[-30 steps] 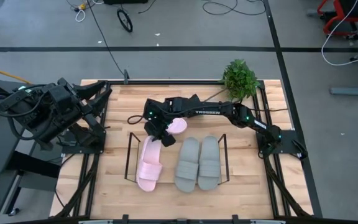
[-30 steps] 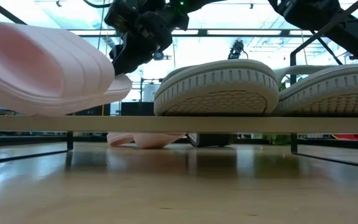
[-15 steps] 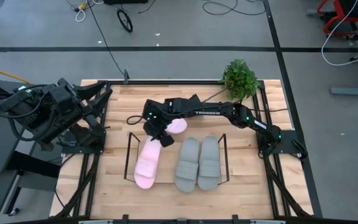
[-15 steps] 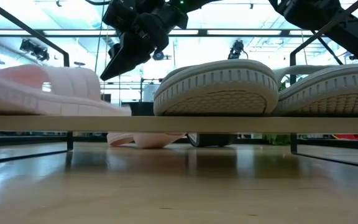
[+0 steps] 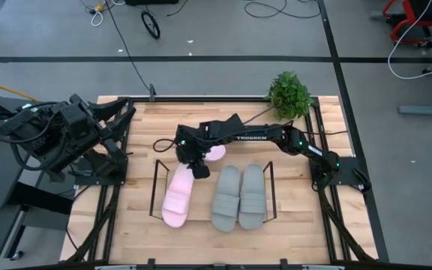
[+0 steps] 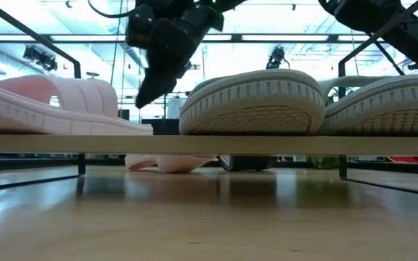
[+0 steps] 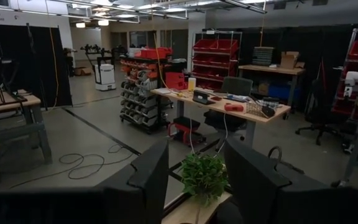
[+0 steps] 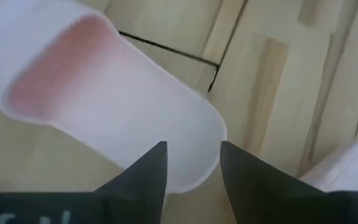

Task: Pick and place slides into the shelf
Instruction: Align the pink slipper with the other pink slipper on the shelf

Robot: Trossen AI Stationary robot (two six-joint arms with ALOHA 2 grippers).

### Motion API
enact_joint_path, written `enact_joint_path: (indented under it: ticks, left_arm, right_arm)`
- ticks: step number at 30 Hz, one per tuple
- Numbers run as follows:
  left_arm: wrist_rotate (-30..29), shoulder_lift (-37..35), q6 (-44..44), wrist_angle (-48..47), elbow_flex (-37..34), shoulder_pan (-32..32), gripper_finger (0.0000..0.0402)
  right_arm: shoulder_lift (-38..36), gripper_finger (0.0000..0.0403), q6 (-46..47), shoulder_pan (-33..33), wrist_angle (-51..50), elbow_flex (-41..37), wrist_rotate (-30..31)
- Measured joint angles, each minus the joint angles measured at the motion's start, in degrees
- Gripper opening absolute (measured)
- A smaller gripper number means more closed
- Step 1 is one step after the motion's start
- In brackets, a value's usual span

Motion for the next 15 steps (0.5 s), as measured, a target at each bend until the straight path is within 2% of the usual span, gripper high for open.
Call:
enact_joint_path:
  ticks: [9,15]
  left_arm:
    - [0.00,0.00,0.00,-1.20,0.02,-0.01,0.0162]
    - [0.02,0.00,0.03,-2.28,0.02,-0.01,0.0162]
  right_arm:
    - [-0.68,0.0103,8.04,-1.34,-11.84,0.00,5.25]
    - [-0.73,0.0107,2.35,-2.53,-22.55,0.00,5.52]
